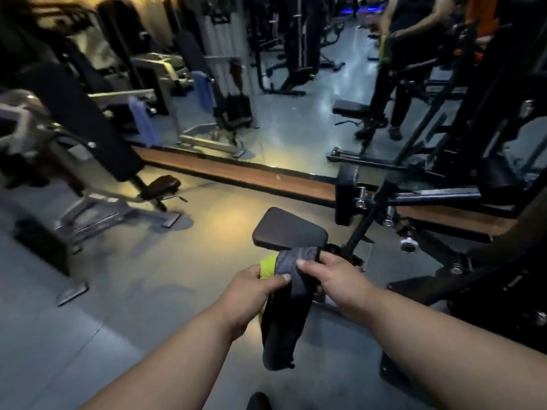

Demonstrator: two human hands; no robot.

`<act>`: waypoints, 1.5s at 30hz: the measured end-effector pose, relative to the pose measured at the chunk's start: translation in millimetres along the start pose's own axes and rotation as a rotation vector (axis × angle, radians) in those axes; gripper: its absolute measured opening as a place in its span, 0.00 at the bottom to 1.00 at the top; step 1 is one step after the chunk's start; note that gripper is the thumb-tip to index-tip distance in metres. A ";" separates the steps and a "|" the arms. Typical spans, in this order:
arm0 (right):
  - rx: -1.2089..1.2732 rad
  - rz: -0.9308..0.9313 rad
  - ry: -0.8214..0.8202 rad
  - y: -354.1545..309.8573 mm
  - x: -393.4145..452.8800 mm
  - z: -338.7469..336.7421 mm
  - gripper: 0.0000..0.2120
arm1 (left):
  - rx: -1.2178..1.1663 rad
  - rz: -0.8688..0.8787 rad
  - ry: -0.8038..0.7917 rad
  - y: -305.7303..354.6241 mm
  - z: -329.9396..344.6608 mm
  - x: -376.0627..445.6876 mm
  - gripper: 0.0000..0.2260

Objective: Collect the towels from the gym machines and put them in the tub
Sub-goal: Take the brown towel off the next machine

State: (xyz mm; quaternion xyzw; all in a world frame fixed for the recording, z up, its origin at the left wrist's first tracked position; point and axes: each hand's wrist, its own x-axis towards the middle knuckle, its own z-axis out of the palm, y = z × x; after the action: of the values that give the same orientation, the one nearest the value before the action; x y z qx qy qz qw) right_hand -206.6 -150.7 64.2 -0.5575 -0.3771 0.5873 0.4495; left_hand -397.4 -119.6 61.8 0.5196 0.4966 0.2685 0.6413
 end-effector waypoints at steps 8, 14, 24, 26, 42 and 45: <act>-0.206 -0.025 -0.271 -5.9 55.7 179.7 0.12 | -0.223 -0.039 0.266 -21.7 -164.1 -65.3 0.09; -0.293 0.011 -0.431 -13.0 114.7 333.6 0.12 | -0.341 -0.115 0.427 -36.7 -309.0 -82.8 0.13; -0.352 0.020 -0.524 -39.2 212.9 498.7 0.14 | -0.409 -0.134 0.553 -31.0 -496.4 -50.3 0.14; -0.363 0.006 -0.529 -44.8 235.9 513.2 0.13 | -0.396 -0.100 0.582 -27.3 -518.8 -33.5 0.12; -0.344 0.001 -0.744 -137.6 514.4 604.3 0.12 | -0.401 -0.144 0.621 60.2 -685.3 181.3 0.13; -0.389 0.001 -0.750 -161.3 571.2 623.5 0.12 | -0.392 -0.113 0.658 82.0 -716.4 222.1 0.11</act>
State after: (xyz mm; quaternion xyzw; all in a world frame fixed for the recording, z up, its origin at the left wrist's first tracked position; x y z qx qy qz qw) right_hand -794.3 477.5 94.7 -0.3797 -0.6179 0.6679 0.1672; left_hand -959.1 383.7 82.6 0.2451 0.6431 0.4748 0.5486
